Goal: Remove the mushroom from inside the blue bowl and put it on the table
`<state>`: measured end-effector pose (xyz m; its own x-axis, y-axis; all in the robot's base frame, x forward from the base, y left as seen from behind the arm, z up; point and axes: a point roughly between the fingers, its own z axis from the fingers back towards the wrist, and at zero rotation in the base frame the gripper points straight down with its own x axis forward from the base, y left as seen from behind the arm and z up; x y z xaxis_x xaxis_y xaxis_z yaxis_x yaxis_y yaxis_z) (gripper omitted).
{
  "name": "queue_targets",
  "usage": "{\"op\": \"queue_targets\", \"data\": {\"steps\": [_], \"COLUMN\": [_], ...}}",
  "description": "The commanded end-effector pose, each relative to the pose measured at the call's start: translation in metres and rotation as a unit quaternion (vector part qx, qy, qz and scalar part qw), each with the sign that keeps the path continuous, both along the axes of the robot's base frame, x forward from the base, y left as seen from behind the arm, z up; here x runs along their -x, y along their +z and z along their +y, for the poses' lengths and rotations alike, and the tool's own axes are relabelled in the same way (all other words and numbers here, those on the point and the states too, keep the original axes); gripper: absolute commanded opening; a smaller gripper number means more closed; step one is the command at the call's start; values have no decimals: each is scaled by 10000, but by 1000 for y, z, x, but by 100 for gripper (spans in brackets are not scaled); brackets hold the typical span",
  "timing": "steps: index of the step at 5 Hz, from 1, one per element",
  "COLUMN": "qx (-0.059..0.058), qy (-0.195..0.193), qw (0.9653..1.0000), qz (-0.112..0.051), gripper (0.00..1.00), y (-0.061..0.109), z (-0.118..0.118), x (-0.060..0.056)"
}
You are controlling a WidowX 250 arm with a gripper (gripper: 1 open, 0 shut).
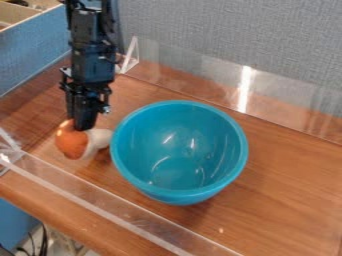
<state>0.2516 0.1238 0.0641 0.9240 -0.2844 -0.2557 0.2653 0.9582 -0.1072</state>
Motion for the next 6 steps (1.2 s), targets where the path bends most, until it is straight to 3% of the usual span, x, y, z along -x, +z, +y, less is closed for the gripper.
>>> {"op": "queue_targets", "data": {"steps": [1,2,3,5,6], "qx": [-109,-91,-53,-52,-65], "qy": [-119,-200,-508,-555,-775], "qw": [9994,9992,9979,9972,9956], "qz": [-317,-335,-394,-493,-518], "gripper": [0,0,100,100,100], "y": [17,6,10,0,1], "z": [17,21,12,17,20], "x": [-6,-3,-13,-28,-22]}}
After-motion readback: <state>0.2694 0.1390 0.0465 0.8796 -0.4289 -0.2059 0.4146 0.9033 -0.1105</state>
